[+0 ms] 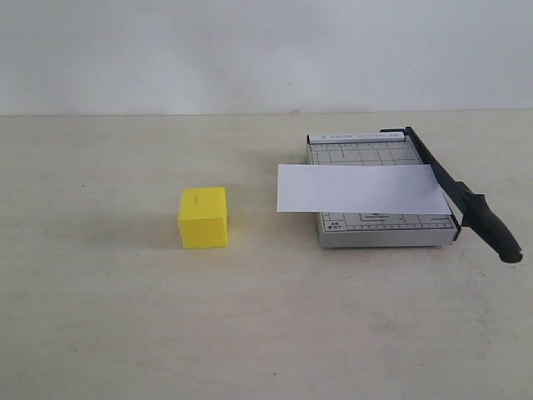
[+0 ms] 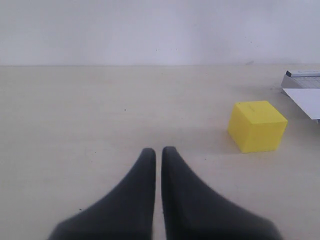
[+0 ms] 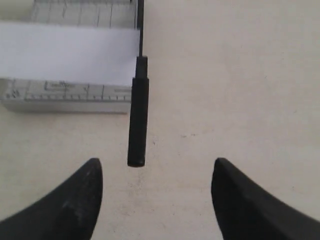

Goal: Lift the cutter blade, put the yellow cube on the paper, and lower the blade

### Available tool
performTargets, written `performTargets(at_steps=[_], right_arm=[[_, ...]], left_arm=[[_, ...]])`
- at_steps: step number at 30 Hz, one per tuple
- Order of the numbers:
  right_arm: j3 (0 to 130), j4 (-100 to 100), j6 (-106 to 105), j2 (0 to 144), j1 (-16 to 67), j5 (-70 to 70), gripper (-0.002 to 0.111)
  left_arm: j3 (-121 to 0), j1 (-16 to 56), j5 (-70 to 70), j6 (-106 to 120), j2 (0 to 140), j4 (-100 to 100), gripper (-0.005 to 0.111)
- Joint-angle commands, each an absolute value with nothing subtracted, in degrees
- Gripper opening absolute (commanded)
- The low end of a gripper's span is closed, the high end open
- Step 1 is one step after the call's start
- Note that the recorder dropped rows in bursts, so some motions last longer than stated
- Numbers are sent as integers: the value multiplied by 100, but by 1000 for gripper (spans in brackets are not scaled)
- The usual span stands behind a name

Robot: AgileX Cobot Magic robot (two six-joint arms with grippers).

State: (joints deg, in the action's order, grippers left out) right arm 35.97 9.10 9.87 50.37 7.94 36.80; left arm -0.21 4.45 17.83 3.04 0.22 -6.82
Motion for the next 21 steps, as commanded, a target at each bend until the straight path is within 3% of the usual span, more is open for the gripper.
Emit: performTargets(at_steps=[1, 7, 21], right_arm=[[4231, 893, 314, 6667, 793, 3708, 65], [4874, 457, -689, 7802, 793, 3797, 66], [4988, 457, -716, 8489, 793, 3401, 66]], left_arm=[[0, 424, 1715, 300, 0, -657, 4], [0, 424, 1715, 300, 0, -657, 4], [0, 424, 1715, 300, 0, -657, 4]])
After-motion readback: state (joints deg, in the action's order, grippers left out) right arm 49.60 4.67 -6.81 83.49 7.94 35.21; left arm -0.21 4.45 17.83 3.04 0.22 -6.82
